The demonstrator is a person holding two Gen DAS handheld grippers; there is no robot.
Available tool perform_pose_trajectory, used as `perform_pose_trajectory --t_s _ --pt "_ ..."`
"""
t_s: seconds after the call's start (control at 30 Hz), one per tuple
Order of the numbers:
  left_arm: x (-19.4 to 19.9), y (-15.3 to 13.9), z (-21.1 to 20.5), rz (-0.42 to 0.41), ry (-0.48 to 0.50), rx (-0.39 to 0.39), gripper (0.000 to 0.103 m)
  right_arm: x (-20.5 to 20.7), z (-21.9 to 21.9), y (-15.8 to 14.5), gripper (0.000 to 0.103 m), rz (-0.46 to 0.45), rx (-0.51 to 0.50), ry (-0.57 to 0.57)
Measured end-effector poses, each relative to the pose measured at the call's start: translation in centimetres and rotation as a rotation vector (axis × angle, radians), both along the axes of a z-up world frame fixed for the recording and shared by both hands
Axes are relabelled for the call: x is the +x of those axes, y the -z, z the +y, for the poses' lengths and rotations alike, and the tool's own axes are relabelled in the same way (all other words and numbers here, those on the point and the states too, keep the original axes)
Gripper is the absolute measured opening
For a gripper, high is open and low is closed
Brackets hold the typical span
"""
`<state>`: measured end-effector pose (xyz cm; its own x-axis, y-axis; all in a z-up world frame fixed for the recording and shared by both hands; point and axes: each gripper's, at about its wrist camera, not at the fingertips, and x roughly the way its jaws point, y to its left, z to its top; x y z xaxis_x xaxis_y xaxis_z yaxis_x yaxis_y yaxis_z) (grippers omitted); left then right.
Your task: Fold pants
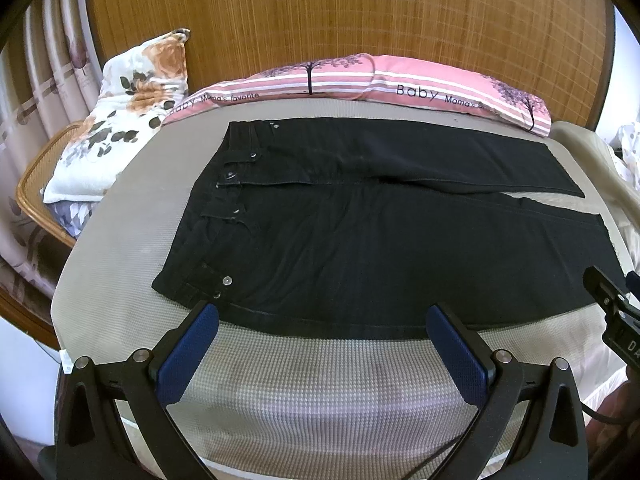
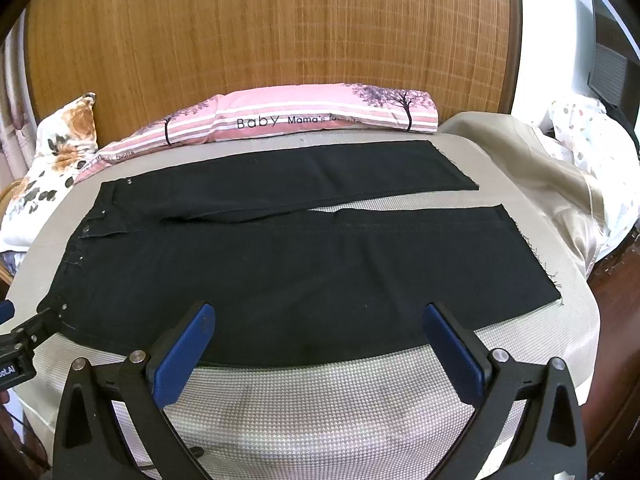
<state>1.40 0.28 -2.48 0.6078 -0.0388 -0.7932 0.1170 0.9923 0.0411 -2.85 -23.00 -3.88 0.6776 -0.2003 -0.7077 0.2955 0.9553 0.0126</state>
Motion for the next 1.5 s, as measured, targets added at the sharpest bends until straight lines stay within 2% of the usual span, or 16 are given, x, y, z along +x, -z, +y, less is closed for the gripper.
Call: perform_pose_trajectory --t_s 0.37,0.53,0.8,0.9,0.93,1.07,1.2,1.27,1.37,1.5 --pt "2.5 0.4 1.9 0.019 -0.043 -0.038 0.103 0.8 -0.7 -0.1 0.103 0.019 0.011 -0.012" --pt "4.9 0.4 3.4 0.038 -0.073 -0.061 0.103 2.4 -1.2 0.1 0.103 0.038 0.079 -0.053" --pt "11.2 -1.4 8.5 0.028 -0.130 -0.105 0.103 6.2 -0.9 0.1 0.103 0.054 0.131 -0.135" --pt "14.7 -2.1 10.9 -0.005 -0.150 -0.097 0.100 8.2 -0.8 0.1 0.103 0.063 0.151 -0.174" --pt "15.6 -2.2 11.5 -0.006 -0.154 -0.098 0.097 8.8 -0.8 0.1 0.103 0.066 0.158 -0.184" --pt "20.8 -1.8 14.8 0.021 -0.139 -0.192 0.075 11.9 -0.5 0.2 0.103 0.091 0.165 -0.207" --pt "26.8 -0.2 17.3 0.083 -0.086 -0.338 0.064 14.9 -0.2 0.8 0.103 0.121 0.183 -0.210" --pt "28.8 0.9 17.8 0.123 -0.065 -0.403 0.054 16.4 0.4 1.5 0.103 0.146 0.182 -0.216" --pt "32.2 3.0 18.5 0.199 -0.032 -0.506 0.045 18.0 1.3 2.3 0.103 0.178 0.169 -0.234" --pt "35.7 5.9 19.2 0.264 -0.034 -0.575 0.043 19.9 2.6 3.5 0.103 0.218 0.148 -0.257"
